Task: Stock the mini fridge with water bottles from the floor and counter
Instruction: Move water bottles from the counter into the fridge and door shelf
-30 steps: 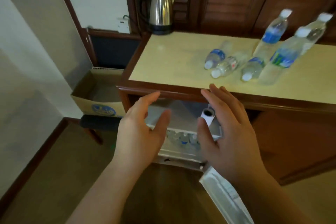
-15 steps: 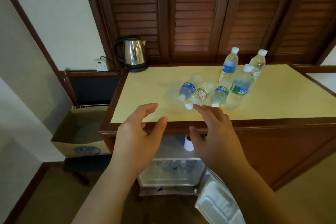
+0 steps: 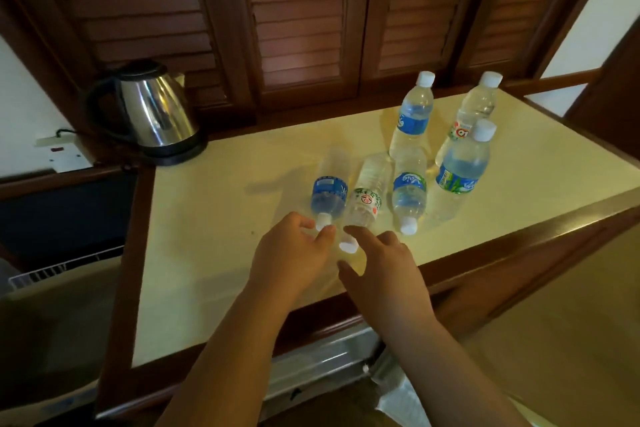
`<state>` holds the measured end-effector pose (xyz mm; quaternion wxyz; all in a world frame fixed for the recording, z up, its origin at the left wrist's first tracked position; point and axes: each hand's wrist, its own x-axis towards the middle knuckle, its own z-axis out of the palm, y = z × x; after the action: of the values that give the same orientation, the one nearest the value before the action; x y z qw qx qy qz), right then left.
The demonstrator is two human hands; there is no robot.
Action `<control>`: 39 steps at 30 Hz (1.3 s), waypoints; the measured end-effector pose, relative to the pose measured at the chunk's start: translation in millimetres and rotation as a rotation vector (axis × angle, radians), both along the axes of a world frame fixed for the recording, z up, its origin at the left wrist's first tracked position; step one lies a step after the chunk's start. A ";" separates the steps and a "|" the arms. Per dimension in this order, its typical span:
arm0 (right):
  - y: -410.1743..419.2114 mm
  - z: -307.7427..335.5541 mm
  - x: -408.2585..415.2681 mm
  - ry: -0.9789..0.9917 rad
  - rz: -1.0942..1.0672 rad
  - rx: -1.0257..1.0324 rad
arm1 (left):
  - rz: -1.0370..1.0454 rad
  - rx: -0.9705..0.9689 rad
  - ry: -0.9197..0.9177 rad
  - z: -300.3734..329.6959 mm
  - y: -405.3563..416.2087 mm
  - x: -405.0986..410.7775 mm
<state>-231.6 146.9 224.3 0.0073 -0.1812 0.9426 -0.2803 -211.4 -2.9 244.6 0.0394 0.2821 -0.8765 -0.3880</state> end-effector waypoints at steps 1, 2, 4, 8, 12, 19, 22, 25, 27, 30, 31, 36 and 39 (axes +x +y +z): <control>-4.9 -4.9 -4.8 -0.003 -0.026 -0.003 | -0.006 0.005 -0.030 -6.9 -3.2 -13.8; -9.4 -9.4 -9.0 0.001 -0.047 -0.003 | -0.009 0.006 -0.053 -13.5 -5.8 -26.2; -18.2 -17.6 -14.9 0.010 -0.085 0.012 | -0.005 0.001 -0.090 -25.5 -9.1 -48.0; -33.3 -27.7 -18.4 0.059 -0.165 -0.001 | 0.046 -0.033 -0.114 -41.5 -15.8 -76.7; -39.6 -34.7 -20.1 0.092 -0.220 -0.047 | -0.013 -0.095 -0.176 -49.8 -18.0 -82.0; -28.7 -41.0 -9.8 0.218 -0.252 -0.185 | 0.060 -0.150 -0.050 -39.8 -24.6 -54.2; -14.8 -31.9 0.0 0.288 -0.233 -0.206 | 0.134 -0.210 0.051 -33.0 -32.8 -24.5; -1.6 -17.2 10.9 0.369 -0.211 -0.254 | 0.178 -0.262 0.203 -17.8 -35.6 5.9; 9.6 -7.3 17.1 0.392 -0.203 -0.302 | 0.176 -0.317 0.290 -6.1 -33.7 27.3; 33.0 6.8 26.8 0.424 -0.169 -0.398 | 0.152 -0.350 0.411 13.0 -21.5 64.5; 42.2 11.7 31.4 0.424 -0.152 -0.417 | 0.149 -0.354 0.454 19.6 -14.0 78.1; 95.2 33.5 64.8 0.409 0.011 -0.467 | 0.221 -0.470 0.547 39.5 42.4 153.7; 124.5 41.4 90.1 0.415 0.101 -0.474 | 0.309 -0.544 0.529 38.7 78.8 201.4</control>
<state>-141.5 271.4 265.7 -0.2138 -0.2778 0.8221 -0.4485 -10.0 75.8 283.3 0.3946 0.2802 -0.8540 -0.1908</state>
